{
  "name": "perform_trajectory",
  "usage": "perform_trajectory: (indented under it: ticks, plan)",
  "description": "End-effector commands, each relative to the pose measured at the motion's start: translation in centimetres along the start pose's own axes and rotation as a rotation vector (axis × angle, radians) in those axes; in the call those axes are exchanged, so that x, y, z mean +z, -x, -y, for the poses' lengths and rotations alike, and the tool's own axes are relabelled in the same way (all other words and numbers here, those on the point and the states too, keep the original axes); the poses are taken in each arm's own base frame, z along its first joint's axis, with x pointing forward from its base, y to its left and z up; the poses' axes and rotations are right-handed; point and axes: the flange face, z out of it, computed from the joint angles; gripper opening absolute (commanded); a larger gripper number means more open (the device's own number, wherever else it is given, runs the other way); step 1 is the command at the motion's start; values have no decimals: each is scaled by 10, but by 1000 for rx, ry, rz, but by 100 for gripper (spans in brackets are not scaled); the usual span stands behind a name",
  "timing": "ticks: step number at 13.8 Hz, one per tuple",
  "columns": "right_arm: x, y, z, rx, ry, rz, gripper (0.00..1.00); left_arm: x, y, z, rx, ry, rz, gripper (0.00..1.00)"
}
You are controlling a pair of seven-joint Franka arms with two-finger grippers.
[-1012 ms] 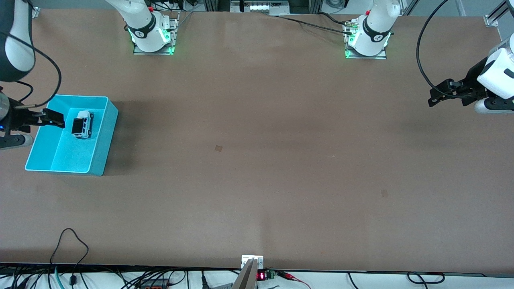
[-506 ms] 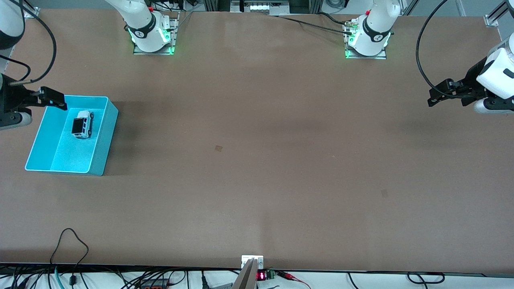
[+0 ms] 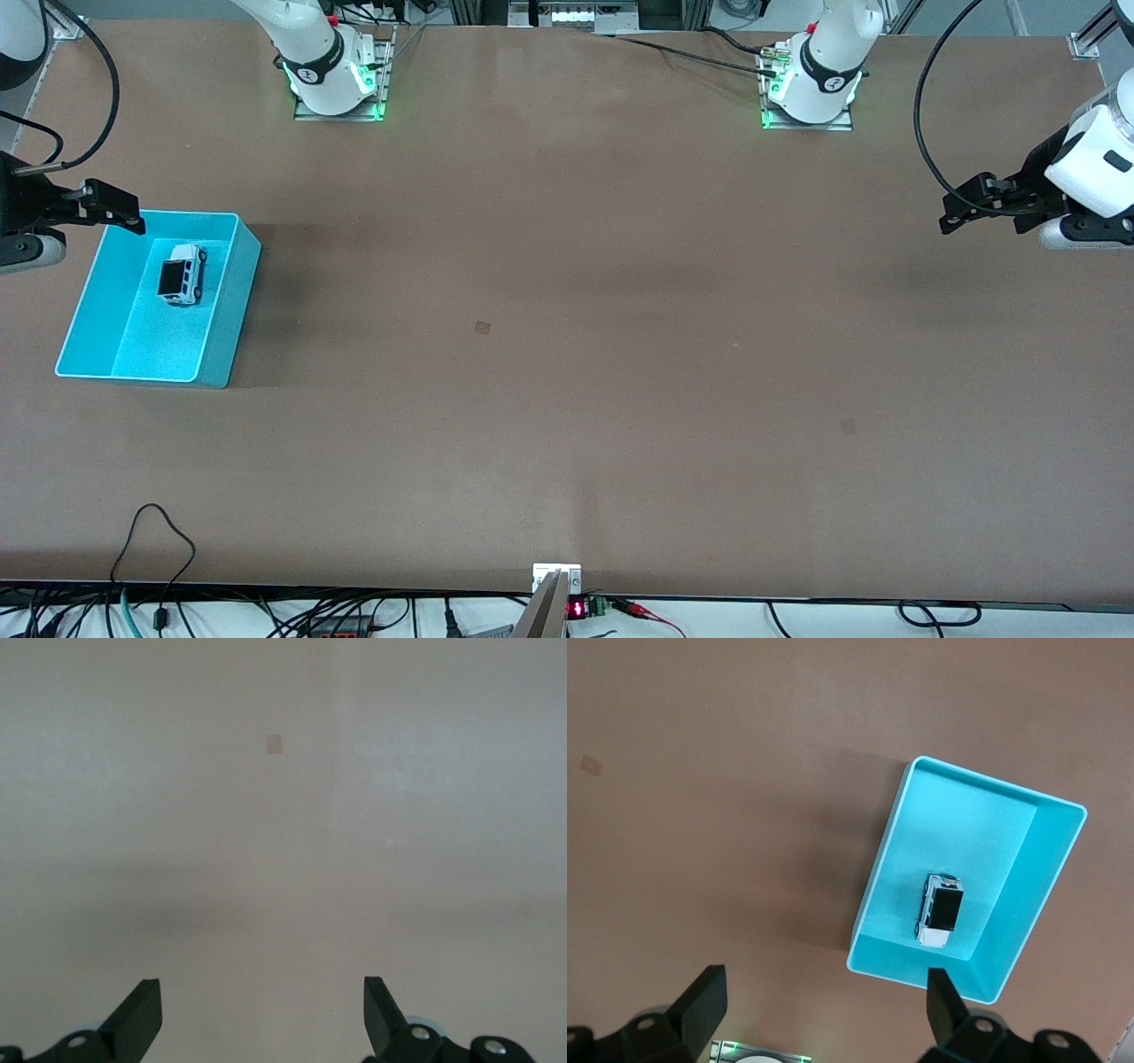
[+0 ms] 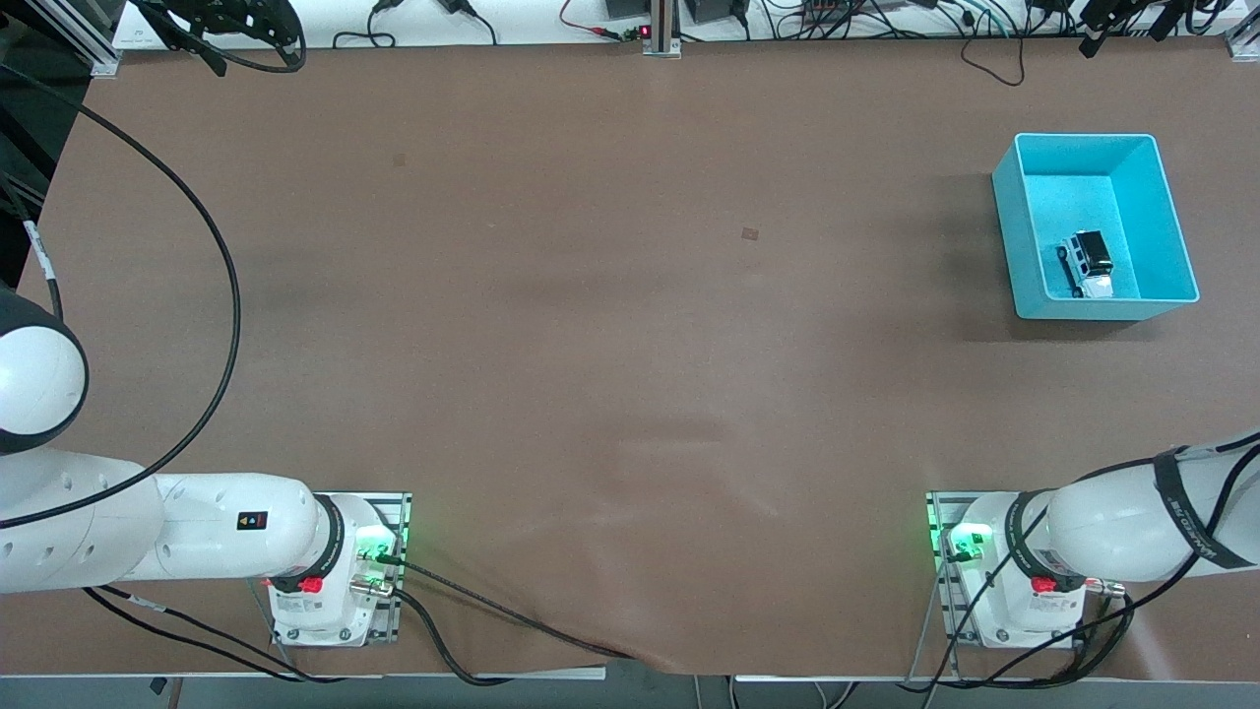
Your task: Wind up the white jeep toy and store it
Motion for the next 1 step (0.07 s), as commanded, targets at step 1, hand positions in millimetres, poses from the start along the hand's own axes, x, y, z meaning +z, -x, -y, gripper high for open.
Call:
perform_trajectory:
  ticks: [1]
  plan:
    - [-5, 8, 4, -1, -18, -3, 100, -6, 6, 2, 5, 3, -1, 100]
